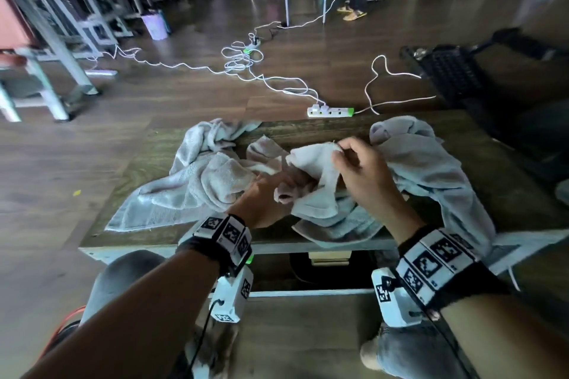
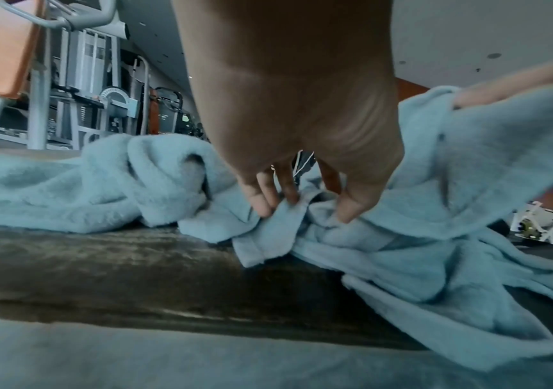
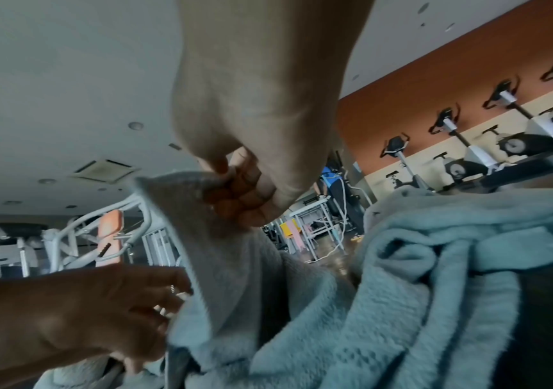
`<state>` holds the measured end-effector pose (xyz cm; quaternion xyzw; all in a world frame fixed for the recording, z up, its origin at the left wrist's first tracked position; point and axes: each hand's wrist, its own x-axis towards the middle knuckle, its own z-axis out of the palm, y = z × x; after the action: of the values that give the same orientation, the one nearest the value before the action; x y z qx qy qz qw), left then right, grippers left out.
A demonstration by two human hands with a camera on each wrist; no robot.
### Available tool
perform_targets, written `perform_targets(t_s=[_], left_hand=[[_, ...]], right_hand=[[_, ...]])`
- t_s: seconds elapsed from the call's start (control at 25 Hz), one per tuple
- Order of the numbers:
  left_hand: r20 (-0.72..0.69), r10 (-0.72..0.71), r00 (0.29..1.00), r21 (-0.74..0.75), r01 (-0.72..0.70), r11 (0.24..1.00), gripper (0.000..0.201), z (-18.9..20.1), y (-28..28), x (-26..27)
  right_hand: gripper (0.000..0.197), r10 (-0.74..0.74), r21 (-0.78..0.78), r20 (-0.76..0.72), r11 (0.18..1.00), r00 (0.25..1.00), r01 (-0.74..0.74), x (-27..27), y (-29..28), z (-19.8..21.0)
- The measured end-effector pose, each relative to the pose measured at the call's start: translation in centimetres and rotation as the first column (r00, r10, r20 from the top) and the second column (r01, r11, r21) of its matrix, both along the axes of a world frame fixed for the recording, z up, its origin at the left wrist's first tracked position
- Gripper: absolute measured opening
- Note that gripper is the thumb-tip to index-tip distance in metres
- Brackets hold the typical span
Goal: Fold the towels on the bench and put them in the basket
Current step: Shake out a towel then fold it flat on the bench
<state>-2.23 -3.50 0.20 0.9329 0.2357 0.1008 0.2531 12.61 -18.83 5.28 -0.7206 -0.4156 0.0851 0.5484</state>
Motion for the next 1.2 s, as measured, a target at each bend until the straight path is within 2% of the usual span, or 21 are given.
perform_targets(t_s=[0.04, 0.08, 0.12, 0.16, 0.2, 0.28, 0.36, 0.44, 0.52, 0.6, 0.68, 0.76, 0.8, 0.84, 0.88, 0.96, 1.08, 1.2], left_hand=[[0.061, -0.016, 0.998, 0.044, 0.014, 0.999, 0.036, -0.5, -0.3, 0.4], [0.053, -0.016, 0.998, 0.061, 0.012, 0.998, 0.037, -0.7, -0.8, 0.8], [0.026, -0.029, 0.999, 0.073, 0.027, 0.997, 0.037, -0.8, -0.9, 1.2], [0.059, -0.055, 0.997, 0.079, 0.050, 0.996, 0.035, -1.0, -0.8, 1.6], [0.155, -0.054, 0.986, 0.058, 0.045, 0.997, 0.030, -1.1, -0.8, 1.9], [0.289, 0.049, 0.956, -0.046, -0.037, 0.998, 0.026, -0.3, -0.4, 2.6], [0.275, 0.195, 0.942, -0.198, -0.143, 0.970, 0.029, 1.1, -0.4, 3.1], [0.279, 0.231, 0.932, -0.258, -0.159, 0.953, 0.035, 1.9, 0.0, 3.6], [0.290, 0.167, 0.942, -0.291, -0.079, 0.953, 0.034, 3.0, 0.7, 3.9], [0.278, 0.092, 0.956, -0.355, 0.013, 0.935, 0.028, 4.3, 1.1, 4.2], [0.259, -0.018, 0.966, -0.394, 0.123, 0.911, 0.021, 5.7, 0.9, 4.1], [0.204, -0.154, 0.967, -0.270, 0.207, 0.940, 0.012, 6.6, 1.0, 3.7], [0.167, -0.181, 0.969, -0.171, 0.209, 0.963, 0.006, 6.6, 1.5, 3.6], [0.149, -0.165, 0.975, -0.089, 0.179, 0.980, 0.006, 6.5, 1.9, 3.5], [0.157, -0.115, 0.981, -0.058, 0.125, 0.990, 0.016, 6.2, 2.8, 3.2], [0.254, -0.020, 0.967, -0.125, 0.053, 0.991, 0.021, 6.1, 4.2, 2.6], [0.296, 0.059, 0.953, -0.133, -0.020, 0.991, 0.010, 6.9, 6.2, 1.1], [0.346, 0.117, 0.931, -0.252, -0.028, 0.967, 0.015, 7.9, 7.3, -0.1]], right_hand=[[0.006, 0.047, -0.026, -0.009, 0.999, 0.999, -0.047, 0.0, 0.7, -0.1], [0.007, 0.075, -0.040, -0.029, 0.996, 0.997, -0.076, 0.1, 1.4, -0.4], [0.015, 0.086, -0.036, -0.067, 0.995, 0.994, -0.088, 0.2, 1.8, -0.8], [0.024, 0.096, -0.019, -0.115, 0.995, 0.989, -0.099, 0.2, 1.9, -1.2], [0.033, 0.107, -0.011, -0.132, 0.994, 0.986, -0.109, 0.3, 1.6, -1.6], [0.057, 0.102, -0.049, -0.026, 0.993, 0.994, -0.103, 0.5, 1.4, -1.8], [0.079, 0.120, -0.098, 0.129, 0.989, 0.984, -0.108, 0.7, 1.5, -1.8], [0.087, 0.099, -0.080, 0.288, 0.994, 0.952, -0.079, 0.8, 1.9, -1.9], [0.084, 0.081, -0.144, 0.436, 0.989, 0.896, -0.020, 0.8, 2.3, -2.1], [0.080, 0.091, -0.246, 0.521, 0.968, 0.849, 0.047, 0.5, 2.7, -2.4], [0.057, 0.074, -0.285, 0.556, 0.953, 0.828, 0.106, 0.4, 2.9, -2.1], [0.022, 0.035, -0.259, 0.587, 0.955, 0.809, 0.146, 0.7, 3.3, -1.4], [0.017, 0.012, -0.228, 0.571, 0.963, 0.821, 0.145, 0.8, 3.3, -1.1], [0.022, -0.018, -0.186, 0.540, 0.972, 0.841, 0.141, 0.9, 3.2, -0.9], [0.025, -0.060, -0.143, 0.506, 0.978, 0.860, 0.153, 1.0, 3.2, -0.7], [0.019, -0.165, -0.064, 0.440, 0.975, 0.883, 0.214, 1.5, 2.9, -0.4], [0.017, -0.266, 0.022, 0.262, 0.963, 0.928, 0.269, 2.3, 2.2, -0.5], [0.019, -0.295, 0.018, 0.184, 0.955, 0.937, 0.297, 3.1, 1.5, -0.9]])
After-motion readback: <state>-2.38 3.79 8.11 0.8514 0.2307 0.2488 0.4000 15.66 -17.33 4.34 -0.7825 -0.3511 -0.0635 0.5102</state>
